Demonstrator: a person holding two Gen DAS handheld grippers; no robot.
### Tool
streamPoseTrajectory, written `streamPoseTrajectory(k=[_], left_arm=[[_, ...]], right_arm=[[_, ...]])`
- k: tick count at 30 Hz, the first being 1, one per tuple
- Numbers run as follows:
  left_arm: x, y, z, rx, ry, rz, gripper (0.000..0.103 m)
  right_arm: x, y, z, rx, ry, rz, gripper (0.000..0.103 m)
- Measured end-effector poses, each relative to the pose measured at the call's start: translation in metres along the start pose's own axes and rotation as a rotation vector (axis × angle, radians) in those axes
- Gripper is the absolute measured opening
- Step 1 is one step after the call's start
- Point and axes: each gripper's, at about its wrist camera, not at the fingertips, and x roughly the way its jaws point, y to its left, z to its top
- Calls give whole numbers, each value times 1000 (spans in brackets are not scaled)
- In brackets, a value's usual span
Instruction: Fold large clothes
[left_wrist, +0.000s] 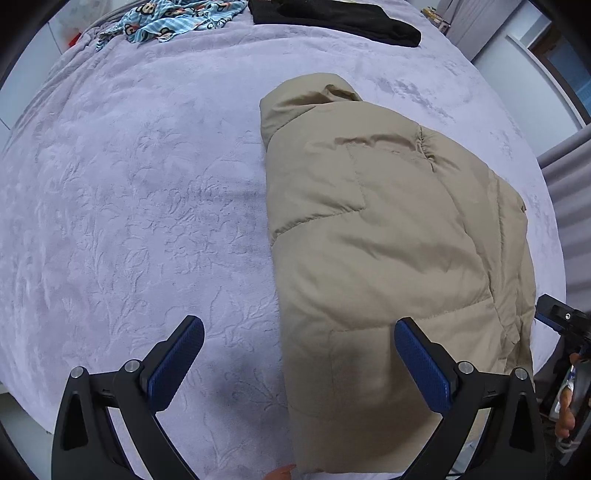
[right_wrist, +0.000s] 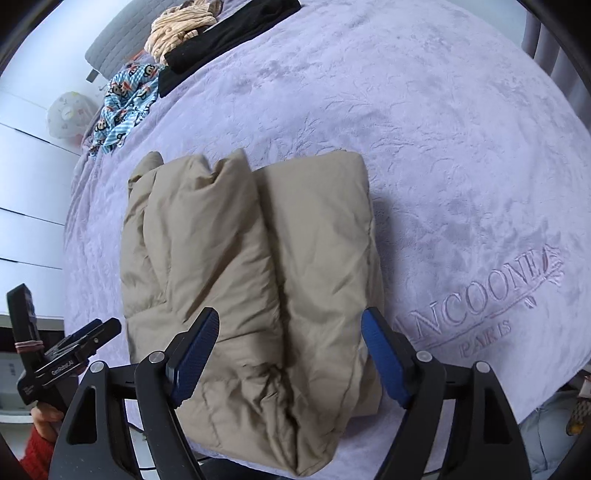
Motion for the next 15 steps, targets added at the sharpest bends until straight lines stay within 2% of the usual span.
streamPoseTrajectory(k=[2, 7, 10, 15], left_arm=[[6, 0, 3, -8, 12, -10, 103], [24, 11, 16, -39, 38, -114, 103], [41, 26, 26, -85, 66, -294, 103], [84, 47, 33, -177, 165, -584, 103]], right_arm=[[5, -13, 5, 19, 14, 43, 103], [24, -47, 18, 90, 55, 186, 103], [46, -65, 25, 148, 112, 308, 103], [88, -83, 33, 236, 175, 431, 103]])
